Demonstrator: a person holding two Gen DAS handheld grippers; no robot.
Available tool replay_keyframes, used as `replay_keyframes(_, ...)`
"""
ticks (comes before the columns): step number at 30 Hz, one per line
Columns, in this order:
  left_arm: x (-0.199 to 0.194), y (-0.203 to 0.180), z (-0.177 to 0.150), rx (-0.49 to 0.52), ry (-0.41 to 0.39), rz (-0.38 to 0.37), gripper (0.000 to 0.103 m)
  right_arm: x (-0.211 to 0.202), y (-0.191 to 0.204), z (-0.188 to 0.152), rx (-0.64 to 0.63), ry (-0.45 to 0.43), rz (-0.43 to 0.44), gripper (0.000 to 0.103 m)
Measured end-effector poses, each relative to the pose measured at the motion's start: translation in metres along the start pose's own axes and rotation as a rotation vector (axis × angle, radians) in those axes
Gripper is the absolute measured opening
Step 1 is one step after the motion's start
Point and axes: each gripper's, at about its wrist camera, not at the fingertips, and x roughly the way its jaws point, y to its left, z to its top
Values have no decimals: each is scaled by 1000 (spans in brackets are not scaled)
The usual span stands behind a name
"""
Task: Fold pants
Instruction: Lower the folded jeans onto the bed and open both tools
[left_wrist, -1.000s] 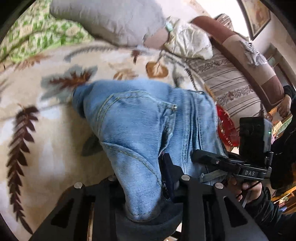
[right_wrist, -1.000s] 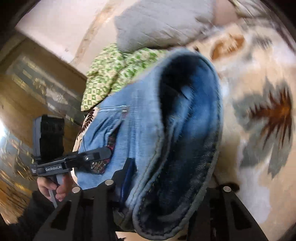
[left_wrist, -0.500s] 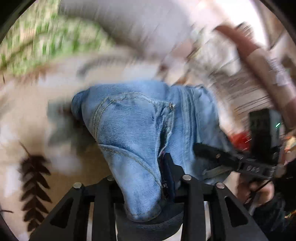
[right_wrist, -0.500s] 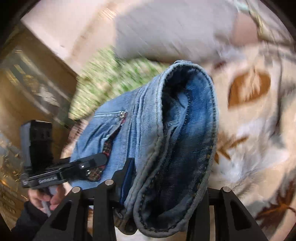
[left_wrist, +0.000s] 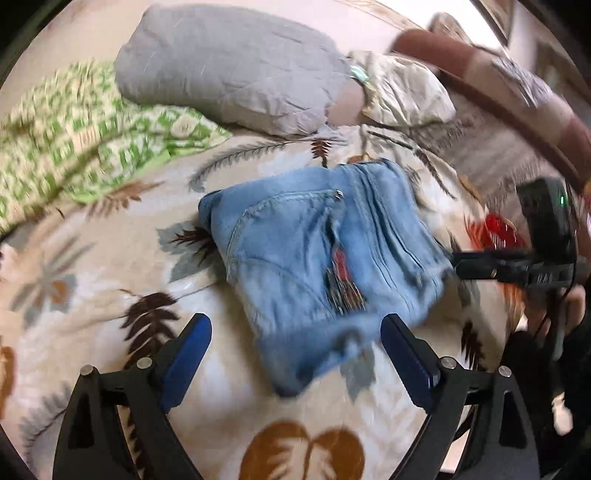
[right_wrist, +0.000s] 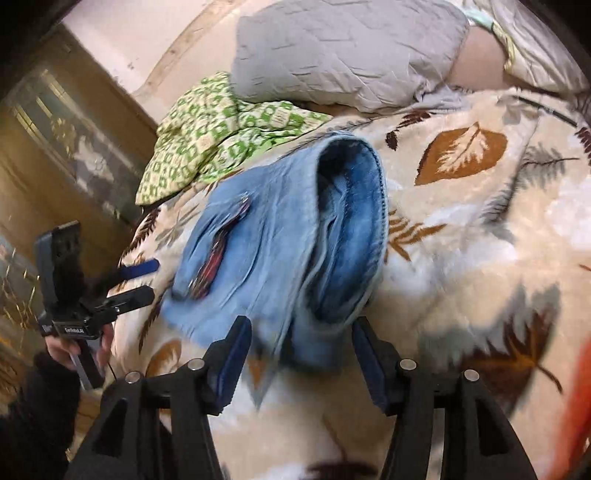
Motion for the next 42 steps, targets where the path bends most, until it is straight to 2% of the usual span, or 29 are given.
replay_keyframes(2, -8, -8, -3, 49, -35, 16, 93, -9, 5, -10, -4, -13, 29, 60)
replay_keyframes(4, -7, -25, -10, 152, -78, 66, 93, -13, 12, -14, -14, -27, 37, 60)
replay_keyframes(8, 6, -44, -22, 286, -50, 135, 93, 0, 19, -14, -28, -39, 36, 58)
replay_keyframes(11, 14, -56, -28, 365, -46, 177, 92, 10, 21, -17, -34, -43, 16, 51)
replay_keyframes(12, 19, -59, -27, 392, -45, 196, 87, 11, 20, -18, -34, -58, 13, 46)
replay_keyframes(14, 30, -59, -26, 419, -23, 217, 65, 14, 19, -16, -28, -84, 5, 40)
replay_keyframes(15, 38, -58, -24, 425, 12, 232, 34, 15, 19, -16, -28, -95, 1, 36)
replay_keyframes(16, 46, -56, -23, 424, 53, 247, 28, 15, 21, -17, -39, -101, -11, 31)
replay_keyframes(17, 48, -57, -23, 421, 66, 244, 28, 16, 24, -18, -62, -102, -23, 27)
replay_keyframes(18, 49, -56, -22, 416, 72, 236, 28, 16, 29, -18, -91, -101, -30, 17)
replay_keyframes(21, 45, -53, -23, 410, 77, 210, 25, 11, 35, -18, -156, -108, -102, 12)
replay_keyframes(22, 45, -52, -25, 415, 84, 208, 16, 6, 33, -17, -162, -120, -122, 11)
replay_keyframes(24, 51, -47, -29, 410, 111, 216, 16, -2, 25, -15, -168, -134, -153, 8)
replay_keyframes(25, 56, -43, -30, 391, 126, 220, 16, -2, 22, -15, -177, -132, -210, 0)
replay_keyframes(27, 62, -33, -31, 335, 134, 201, 16, 0, 8, -17, -169, -124, -331, 0)
replay_keyframes(31, 62, -34, -31, 336, 127, 203, 16, -8, -26, -26, 4, -111, -177, 0)
replay_keyframes(32, 62, -35, -32, 345, 127, 209, 16, -12, -27, -28, 14, -112, -128, 0)
replay_keyframes(35, 61, -38, -32, 349, 115, 211, 17, -19, -17, -27, -4, -121, -71, 0)
replay_keyframes(38, 57, -45, -37, 366, 109, 213, 28, -19, 3, -26, -56, -99, -37, 1)
replay_keyframes(39, 56, -48, -38, 378, 108, 216, 38, -15, 10, -27, -76, -83, -32, 1)
replay_keyframes(40, 55, -51, -39, 382, 113, 211, 58, -11, 16, -28, -96, -68, -32, 1)
replay_keyframes(42, 55, -55, -41, 384, 120, 210, 76, -2, 25, -29, -123, -48, -44, 1)
